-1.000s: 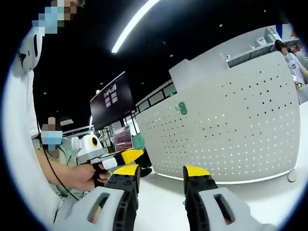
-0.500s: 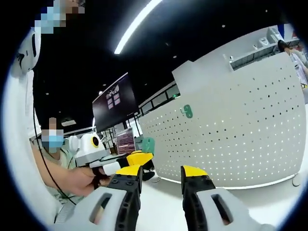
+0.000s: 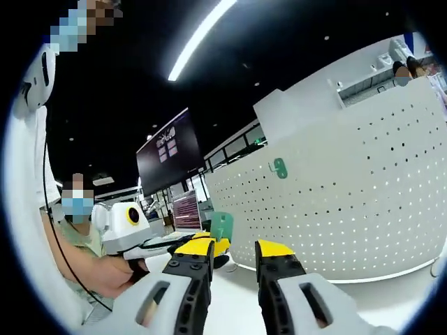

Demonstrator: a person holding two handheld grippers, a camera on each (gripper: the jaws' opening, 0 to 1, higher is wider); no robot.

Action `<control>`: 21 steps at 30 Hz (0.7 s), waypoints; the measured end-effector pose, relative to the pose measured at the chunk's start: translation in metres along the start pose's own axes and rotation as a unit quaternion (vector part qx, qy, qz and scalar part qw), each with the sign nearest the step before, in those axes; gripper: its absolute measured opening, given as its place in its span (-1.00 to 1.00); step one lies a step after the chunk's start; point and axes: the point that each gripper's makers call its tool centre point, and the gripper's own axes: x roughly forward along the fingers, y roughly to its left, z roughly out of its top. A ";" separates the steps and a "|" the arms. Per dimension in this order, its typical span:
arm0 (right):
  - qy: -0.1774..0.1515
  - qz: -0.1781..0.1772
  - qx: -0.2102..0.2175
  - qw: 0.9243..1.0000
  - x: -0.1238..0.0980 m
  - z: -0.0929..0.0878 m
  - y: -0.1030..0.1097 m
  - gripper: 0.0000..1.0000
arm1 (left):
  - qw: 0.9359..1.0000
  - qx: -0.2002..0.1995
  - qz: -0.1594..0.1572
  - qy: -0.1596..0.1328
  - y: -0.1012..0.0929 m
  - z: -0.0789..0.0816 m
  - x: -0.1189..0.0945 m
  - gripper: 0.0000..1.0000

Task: Insert the hook assembly into the mounting plate slot until the hook locks in place.

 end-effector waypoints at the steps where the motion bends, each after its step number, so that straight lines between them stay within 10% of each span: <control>1: -0.001 0.001 0.001 1.000 0.000 0.000 0.000 -0.59 | 1.000 0.000 0.001 0.000 0.000 0.000 0.000 -0.96; 21: -0.005 0.009 0.008 1.000 0.014 0.000 0.008 -0.72 | 1.000 -0.007 -0.002 -0.006 -0.007 0.004 0.000 -0.96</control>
